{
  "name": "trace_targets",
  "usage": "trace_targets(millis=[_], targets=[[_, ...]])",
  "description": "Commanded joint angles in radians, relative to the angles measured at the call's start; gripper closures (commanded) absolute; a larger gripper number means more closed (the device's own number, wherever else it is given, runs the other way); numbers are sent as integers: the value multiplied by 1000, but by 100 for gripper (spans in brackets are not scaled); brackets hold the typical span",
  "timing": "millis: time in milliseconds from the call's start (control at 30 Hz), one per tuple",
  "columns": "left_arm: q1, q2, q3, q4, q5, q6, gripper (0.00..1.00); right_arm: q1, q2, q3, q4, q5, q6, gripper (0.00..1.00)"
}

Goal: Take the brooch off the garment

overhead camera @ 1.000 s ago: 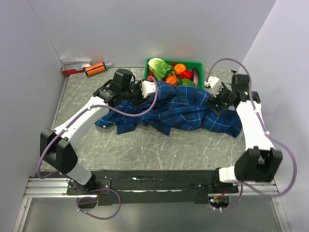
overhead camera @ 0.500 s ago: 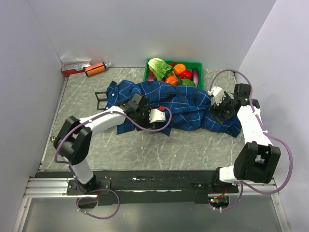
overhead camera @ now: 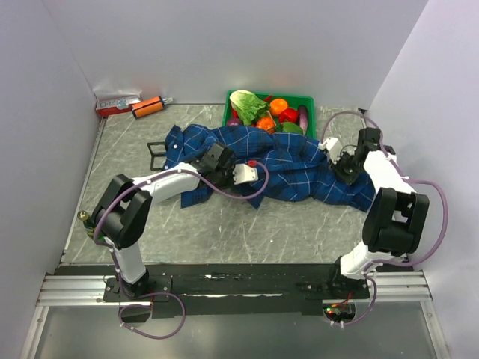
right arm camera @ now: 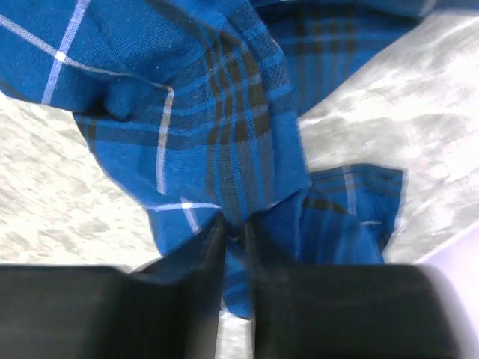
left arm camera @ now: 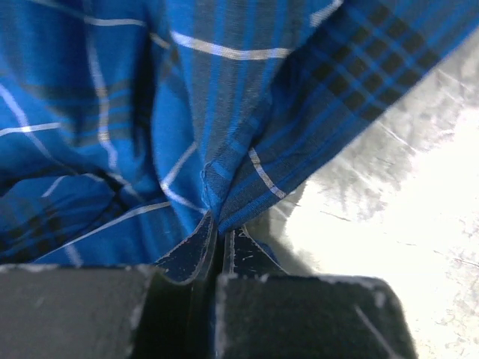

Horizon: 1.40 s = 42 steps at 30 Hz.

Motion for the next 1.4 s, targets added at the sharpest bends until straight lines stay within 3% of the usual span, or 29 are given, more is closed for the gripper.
trace_targets(millis=[0,200,400,700,867,1167,1367], targets=[[35,-93,102,-9,4,-51,99,-21,-88,111,1,-48,42,100],[82,-223,298,1,58,-131,99,-32,-251,224,96,-54,223,100],[92,-274,620,-2,139,-166,99,-32,-392,338,247,30,393,100],[78,-222,1053,61,231,-333,99,-32,-406,716,321,259,511,100],[-24,-194,1147,104,233,-317,99,-85,-379,847,368,352,508,100],[-198,-90,1283,238,169,-235,99,-288,-282,1105,351,313,585,100],[-209,-87,1270,327,71,-120,99,-297,-310,1011,370,260,629,100]])
